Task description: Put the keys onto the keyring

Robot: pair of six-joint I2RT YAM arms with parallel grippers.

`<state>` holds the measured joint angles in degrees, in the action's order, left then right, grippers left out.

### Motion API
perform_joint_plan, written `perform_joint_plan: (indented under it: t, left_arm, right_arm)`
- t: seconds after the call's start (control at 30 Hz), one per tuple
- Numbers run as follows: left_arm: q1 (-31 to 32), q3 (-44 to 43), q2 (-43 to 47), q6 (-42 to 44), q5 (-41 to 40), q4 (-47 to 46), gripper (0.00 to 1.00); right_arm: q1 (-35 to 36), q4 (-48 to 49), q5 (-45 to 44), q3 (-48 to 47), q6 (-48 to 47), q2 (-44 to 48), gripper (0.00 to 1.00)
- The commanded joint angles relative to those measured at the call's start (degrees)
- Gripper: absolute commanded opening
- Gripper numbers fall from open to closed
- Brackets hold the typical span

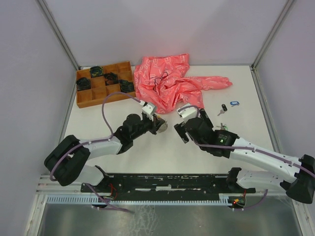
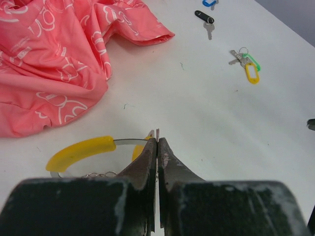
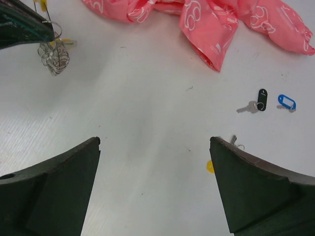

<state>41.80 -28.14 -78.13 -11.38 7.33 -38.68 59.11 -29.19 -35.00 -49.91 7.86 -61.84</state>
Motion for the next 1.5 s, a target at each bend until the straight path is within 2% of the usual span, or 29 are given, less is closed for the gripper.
perform_joint_plan:
  t: [0.0, 0.17, 0.4, 0.5, 0.6, 0.67, 0.77, 0.8, 0.87, 0.9, 1.03, 1.2, 1.3, 1.47]
  left_arm:
    - [-0.2, -4.7, -3.7, -2.9, -1.0, -10.6, 0.03]
    - [-0.2, -1.3, -5.2, -5.1, -3.6, -14.2, 0.04]
    - [-0.2, 8.5, -2.6, -8.6, -5.9, -16.1, 0.15]
    - [-0.3, 12.4, 2.5, -10.7, -10.5, -13.2, 0.25]
    - [-0.3, 13.2, 9.2, -11.0, -14.9, -5.7, 0.33]
    - [-0.2, 11.6, 14.3, -10.6, -18.0, 2.1, 0.44]
    - [-0.2, 8.5, 21.5, -9.9, -21.4, 13.8, 0.56]
    - [-0.2, 7.7, 23.9, -10.6, -23.1, 17.3, 0.64]
    - [-0.2, 5.6, 29.0, -13.5, -26.6, 24.6, 0.91]
    - [-0.3, 4.6, 31.9, -14.6, -27.8, 27.7, 0.99]
    - [-0.2, 1.7, 43.9, -15.8, -29.5, 36.7, 0.99]
    - [-0.3, -2.5, 57.6, -9.1, -25.7, 44.7, 0.99]
    - [-0.3, -5.6, 60.2, -5.8, -26.9, 49.1, 0.99]
    - [-0.2, -8.8, 59.3, -0.6, -28.5, 55.1, 0.99]
  right_arm:
    - [-0.3, 3.5, -8.1, 2.6, 8.1, 5.5, 1.0]
    - [-0.3, 6.6, -11.5, 6.6, 7.5, 14.1, 1.0]
    - [-0.4, 4.3, -17.1, 5.8, 7.7, 19.4, 1.0]
    - [-0.4, 2.3, -18.0, 4.6, 8.0, 20.2, 1.0]
    - [-0.3, 0.0, -18.9, 3.3, 8.4, 20.1, 1.0]
    - [-0.4, -1.6, -18.5, 1.9, 8.4, 19.9, 1.0]
    - [-0.4, -3.5, -17.8, 0.3, 8.2, 19.9, 1.0]
    - [-0.4, -3.9, -17.8, 0.0, 7.9, 20.0, 1.0]
    - [-0.3, -4.7, -17.9, -0.6, 7.3, 20.2, 1.0]
    - [-0.3, -5.3, -18.1, -1.0, 7.0, 20.4, 1.0]
    - [-0.3, -7.0, -18.8, -2.1, 5.5, 21.7, 1.0]
    - [-0.3, -6.5, -20.4, -1.9, 3.2, 25.0, 1.0]
    - [-0.4, -5.9, -20.6, -1.6, 1.9, 26.7, 1.0]
    - [-0.3, -3.0, -20.9, 0.9, -0.3, 28.8, 1.0]
